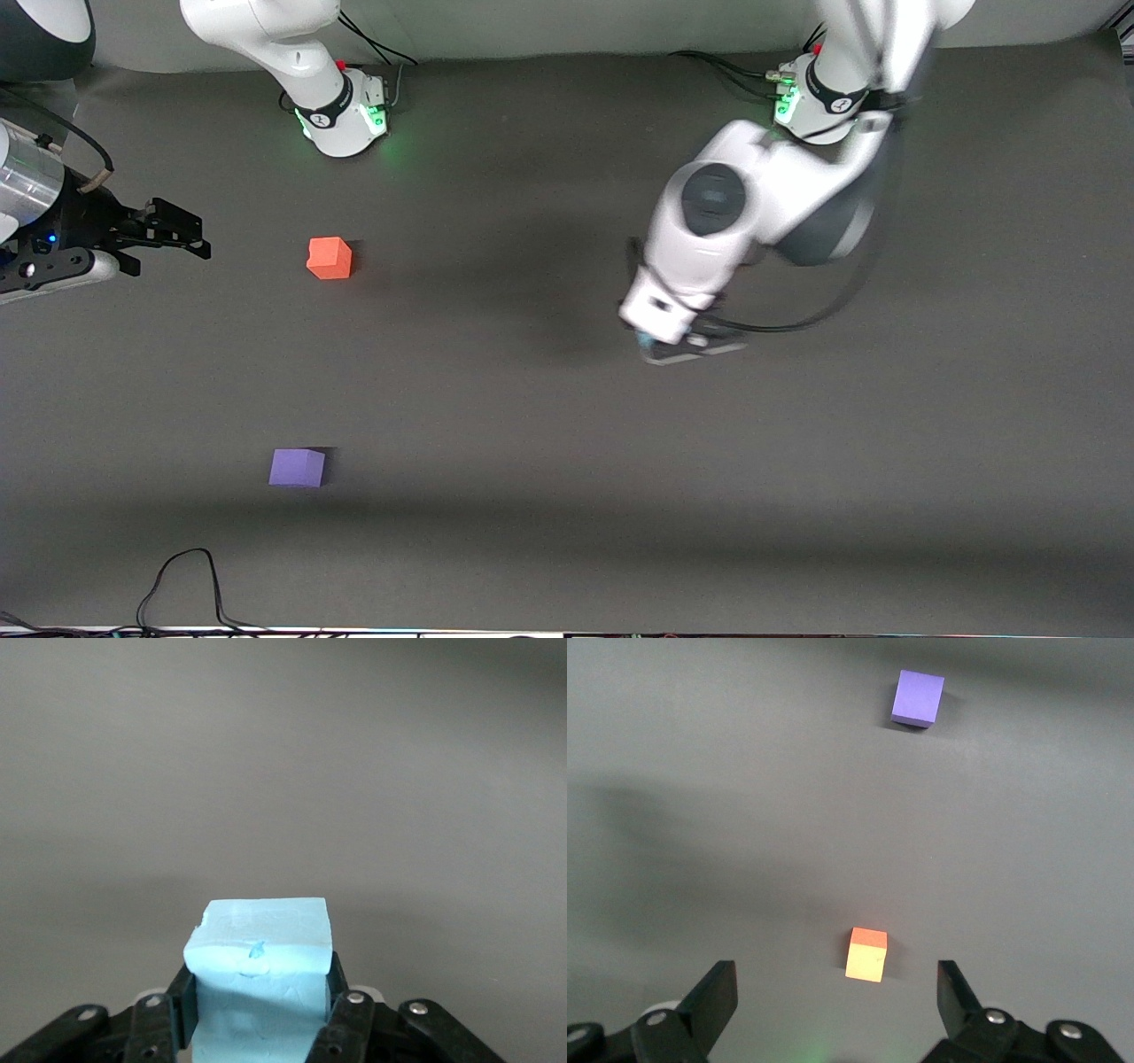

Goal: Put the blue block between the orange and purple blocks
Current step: 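Carry the blue cube with the left gripper to the table middle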

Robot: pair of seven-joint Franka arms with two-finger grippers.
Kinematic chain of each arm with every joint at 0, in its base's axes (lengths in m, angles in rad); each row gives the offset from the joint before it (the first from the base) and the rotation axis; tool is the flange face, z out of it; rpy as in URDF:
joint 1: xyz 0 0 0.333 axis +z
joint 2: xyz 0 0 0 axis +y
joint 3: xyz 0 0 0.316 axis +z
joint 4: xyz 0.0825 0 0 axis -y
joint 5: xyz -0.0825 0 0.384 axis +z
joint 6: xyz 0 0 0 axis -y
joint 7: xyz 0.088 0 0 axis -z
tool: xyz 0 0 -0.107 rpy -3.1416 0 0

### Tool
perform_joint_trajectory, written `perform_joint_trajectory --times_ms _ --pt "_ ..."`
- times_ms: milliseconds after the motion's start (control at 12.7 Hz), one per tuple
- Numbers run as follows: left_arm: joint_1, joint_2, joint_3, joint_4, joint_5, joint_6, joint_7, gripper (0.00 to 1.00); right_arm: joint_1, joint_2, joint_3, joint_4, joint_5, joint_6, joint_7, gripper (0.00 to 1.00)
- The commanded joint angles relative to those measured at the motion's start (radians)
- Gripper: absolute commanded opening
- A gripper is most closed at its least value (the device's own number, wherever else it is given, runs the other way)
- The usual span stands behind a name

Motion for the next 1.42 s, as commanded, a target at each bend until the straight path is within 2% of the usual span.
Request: perform_joint_trajectory --times_ms 0,79,315,631,710,788,867,1183,1340 --pt "-0.135 0.215 0.022 0.203 0.097 0.007 -0.152 0.56 0.004 0.005 -0.006 0.007 0.015 -0.013 -0.007 1.00" --pt "-0.164 0.269 0.022 0.240 0.122 0.009 -0.177 0.56 0.004 0.005 -0.006 0.007 0.015 -0.013 -0.007 1.00" --pt "-0.221 0.358 0.026 0.246 0.148 0.090 -0.194 0.55 0.004 0.007 -0.006 0.007 0.015 -0.011 -0.007 1.00" --pt "-0.244 0.415 0.028 0.246 0.149 0.158 -0.190 0.55 0.004 0.007 -0.006 0.006 0.015 -0.013 -0.007 1.00" --pt "-0.244 0.418 0.028 0.246 0.151 0.170 -0.188 0.64 0.005 0.007 -0.006 0.006 0.015 -0.013 -0.007 1.00" --pt "-0.242 0.420 0.028 0.245 0.159 0.177 -0.183 0.78 0.005 0.007 -0.006 0.006 0.015 -0.013 -0.007 1.00" --pt "-0.238 0.417 0.028 0.246 0.175 0.177 -0.182 0.98 0.005 0.007 -0.006 0.006 0.015 -0.013 -0.007 1.00" --pt "-0.148 0.323 0.002 0.282 0.143 0.037 -0.139 1.00 0.005 0.007 -0.006 0.001 0.015 -0.013 -0.007 1.00" --pt "-0.021 0.227 -0.040 0.300 0.018 -0.087 -0.005 1.00 0.007 0.008 -0.003 0.000 0.015 -0.013 -0.005 1.00"
